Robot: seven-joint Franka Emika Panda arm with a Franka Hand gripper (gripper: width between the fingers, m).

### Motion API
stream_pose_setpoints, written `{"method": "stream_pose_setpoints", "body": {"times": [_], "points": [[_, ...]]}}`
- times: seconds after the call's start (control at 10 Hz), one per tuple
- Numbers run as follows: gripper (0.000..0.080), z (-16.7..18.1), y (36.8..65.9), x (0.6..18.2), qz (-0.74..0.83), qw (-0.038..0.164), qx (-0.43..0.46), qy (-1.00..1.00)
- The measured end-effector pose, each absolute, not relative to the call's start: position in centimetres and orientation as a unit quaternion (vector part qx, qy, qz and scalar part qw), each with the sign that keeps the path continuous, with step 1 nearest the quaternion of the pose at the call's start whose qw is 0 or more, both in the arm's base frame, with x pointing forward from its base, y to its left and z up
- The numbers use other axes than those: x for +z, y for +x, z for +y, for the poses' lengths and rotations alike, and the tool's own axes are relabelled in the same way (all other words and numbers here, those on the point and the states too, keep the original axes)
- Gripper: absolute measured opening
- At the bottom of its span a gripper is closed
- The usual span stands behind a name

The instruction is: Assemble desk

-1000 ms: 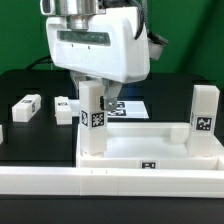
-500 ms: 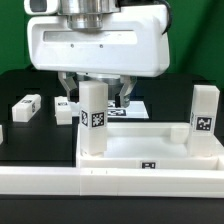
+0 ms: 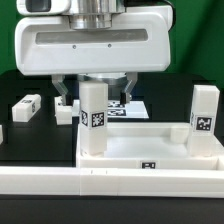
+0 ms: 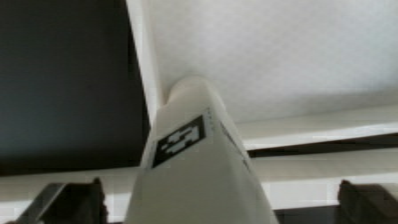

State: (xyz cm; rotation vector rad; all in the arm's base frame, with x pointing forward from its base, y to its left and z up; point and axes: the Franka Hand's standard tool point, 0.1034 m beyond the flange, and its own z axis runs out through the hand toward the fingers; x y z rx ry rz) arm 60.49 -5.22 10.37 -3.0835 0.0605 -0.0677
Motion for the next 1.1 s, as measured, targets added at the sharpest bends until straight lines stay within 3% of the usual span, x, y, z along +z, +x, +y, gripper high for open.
{"method": "stream_pose_setpoints", "body": {"times": [0.6,0.7,0.8,0.9,1.0,1.1], "points": [[0.0649,-5.67,60.54,10.34,-0.203,0.008,-0.026,-0.979],[0.0504,-5.67,60.53,10.34,-0.202,0.008,-0.026,-0.979],[0.0504,-5.67,60.53,10.34,-0.202,0.008,-0.026,-0.979],[0.0364,-5.67,60.53,10.34,-0.202,0.008,-0.026,-0.979],[0.0288,-5.67,60.53,10.34,-0.2,0.008,-0.026,-0.979],[0.0288,-5.68,60.53,10.34,-0.193,0.009,-0.026,-0.981]]}}
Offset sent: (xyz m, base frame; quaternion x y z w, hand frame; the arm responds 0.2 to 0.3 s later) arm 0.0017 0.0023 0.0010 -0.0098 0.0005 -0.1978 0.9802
